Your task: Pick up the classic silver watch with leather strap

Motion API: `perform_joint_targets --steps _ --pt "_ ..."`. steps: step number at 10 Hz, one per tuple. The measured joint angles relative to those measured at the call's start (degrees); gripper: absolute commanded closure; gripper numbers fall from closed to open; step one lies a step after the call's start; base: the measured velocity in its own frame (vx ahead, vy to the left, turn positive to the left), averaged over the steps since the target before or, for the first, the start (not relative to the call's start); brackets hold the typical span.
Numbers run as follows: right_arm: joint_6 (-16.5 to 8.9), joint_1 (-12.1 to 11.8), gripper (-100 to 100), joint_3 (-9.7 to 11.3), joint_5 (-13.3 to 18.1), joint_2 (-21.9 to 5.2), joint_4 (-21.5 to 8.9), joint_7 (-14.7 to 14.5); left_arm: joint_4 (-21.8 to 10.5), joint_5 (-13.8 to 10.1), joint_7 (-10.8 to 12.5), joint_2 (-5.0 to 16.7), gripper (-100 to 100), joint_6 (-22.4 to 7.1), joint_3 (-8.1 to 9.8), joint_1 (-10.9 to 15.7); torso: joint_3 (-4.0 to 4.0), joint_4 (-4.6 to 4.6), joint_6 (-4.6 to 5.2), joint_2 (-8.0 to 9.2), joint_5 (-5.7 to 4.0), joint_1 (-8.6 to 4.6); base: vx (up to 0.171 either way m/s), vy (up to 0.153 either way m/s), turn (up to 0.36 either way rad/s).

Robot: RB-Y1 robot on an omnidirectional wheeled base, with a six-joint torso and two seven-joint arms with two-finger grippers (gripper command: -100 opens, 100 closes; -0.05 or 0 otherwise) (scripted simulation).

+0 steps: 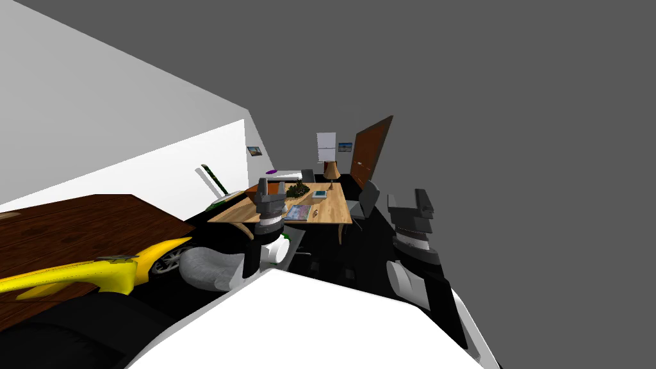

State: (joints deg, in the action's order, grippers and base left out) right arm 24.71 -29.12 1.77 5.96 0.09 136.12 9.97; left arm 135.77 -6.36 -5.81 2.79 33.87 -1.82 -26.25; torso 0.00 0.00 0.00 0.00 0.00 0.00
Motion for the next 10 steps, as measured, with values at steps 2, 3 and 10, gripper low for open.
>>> perform_joint_targets --steps 2,3,10 --pt "0.0 0.01 0 0.0 0.0 0.0 0.0 0.0 -1.96 -1.1 1.22 1.9 -100 -1.34 0.76 0.55 0.08 0.03 0.0 0.14 -0.01 -0.06 -0.051 -0.03 -0.014" --pt "0.0 0.01 0 0.0 0.0 0.0 0.0 0.0 -3.27 -1.93 2.14 2.67 -100 -2.84 1.69 1.85 0.1 0.04 0.01 0.17 -0.02 -0.11 -0.051 -0.035 -0.017" --pt "0.0 0.0 0 0.0 0.0 0.0 0.0 0.0 -15.6 -8.04 9.95 5.35 -100 -11.55 6.05 6.99 0.07 0.03 0.0 0.12 -0.02 -0.11 -0.048 -0.037 -0.012"
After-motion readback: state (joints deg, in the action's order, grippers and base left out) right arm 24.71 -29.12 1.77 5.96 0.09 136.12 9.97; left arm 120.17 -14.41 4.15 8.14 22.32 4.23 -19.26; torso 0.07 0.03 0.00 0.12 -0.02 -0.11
